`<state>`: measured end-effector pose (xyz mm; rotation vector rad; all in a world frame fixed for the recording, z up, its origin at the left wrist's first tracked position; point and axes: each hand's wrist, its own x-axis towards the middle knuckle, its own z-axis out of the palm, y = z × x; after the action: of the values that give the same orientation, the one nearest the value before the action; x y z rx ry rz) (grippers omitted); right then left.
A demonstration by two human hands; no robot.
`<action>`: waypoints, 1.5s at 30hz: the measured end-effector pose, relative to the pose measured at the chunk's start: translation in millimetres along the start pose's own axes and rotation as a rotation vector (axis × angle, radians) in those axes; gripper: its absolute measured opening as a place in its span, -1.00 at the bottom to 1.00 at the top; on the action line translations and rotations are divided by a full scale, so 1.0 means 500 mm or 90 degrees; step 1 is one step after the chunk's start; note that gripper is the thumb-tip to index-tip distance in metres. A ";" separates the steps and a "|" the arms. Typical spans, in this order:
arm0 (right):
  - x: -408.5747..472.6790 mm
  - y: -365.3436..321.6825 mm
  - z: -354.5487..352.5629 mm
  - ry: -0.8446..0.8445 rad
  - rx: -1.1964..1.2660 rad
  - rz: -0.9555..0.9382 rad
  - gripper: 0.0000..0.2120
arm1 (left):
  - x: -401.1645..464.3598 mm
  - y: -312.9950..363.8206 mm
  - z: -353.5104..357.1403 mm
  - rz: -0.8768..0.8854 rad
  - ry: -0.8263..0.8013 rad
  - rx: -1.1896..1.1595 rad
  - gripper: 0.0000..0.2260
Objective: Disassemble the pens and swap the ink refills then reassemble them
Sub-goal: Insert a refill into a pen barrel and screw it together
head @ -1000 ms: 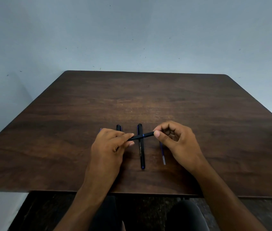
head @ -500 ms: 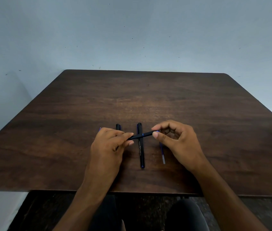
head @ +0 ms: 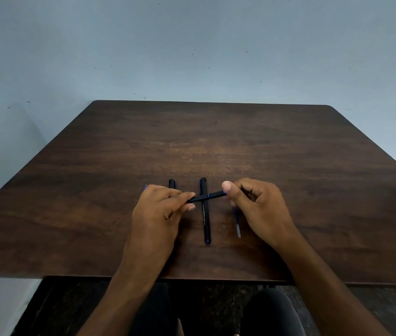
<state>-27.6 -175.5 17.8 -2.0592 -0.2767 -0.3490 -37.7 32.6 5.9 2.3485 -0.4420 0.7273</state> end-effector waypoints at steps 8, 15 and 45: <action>-0.003 0.005 -0.003 -0.027 0.022 0.003 -0.95 | 0.001 0.002 -0.001 0.000 -0.006 0.009 -0.82; -0.002 0.003 0.000 -0.028 -0.039 -0.037 -0.85 | -0.001 0.001 -0.002 0.002 -0.016 0.004 -0.82; -0.001 0.000 0.012 -0.022 0.007 -0.044 -0.66 | 0.000 0.003 -0.003 -0.018 0.039 -0.021 -0.84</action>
<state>-27.4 -170.1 14.7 -2.0495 -0.3702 -0.3526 -39.0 32.4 7.3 2.2909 -0.3907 0.7719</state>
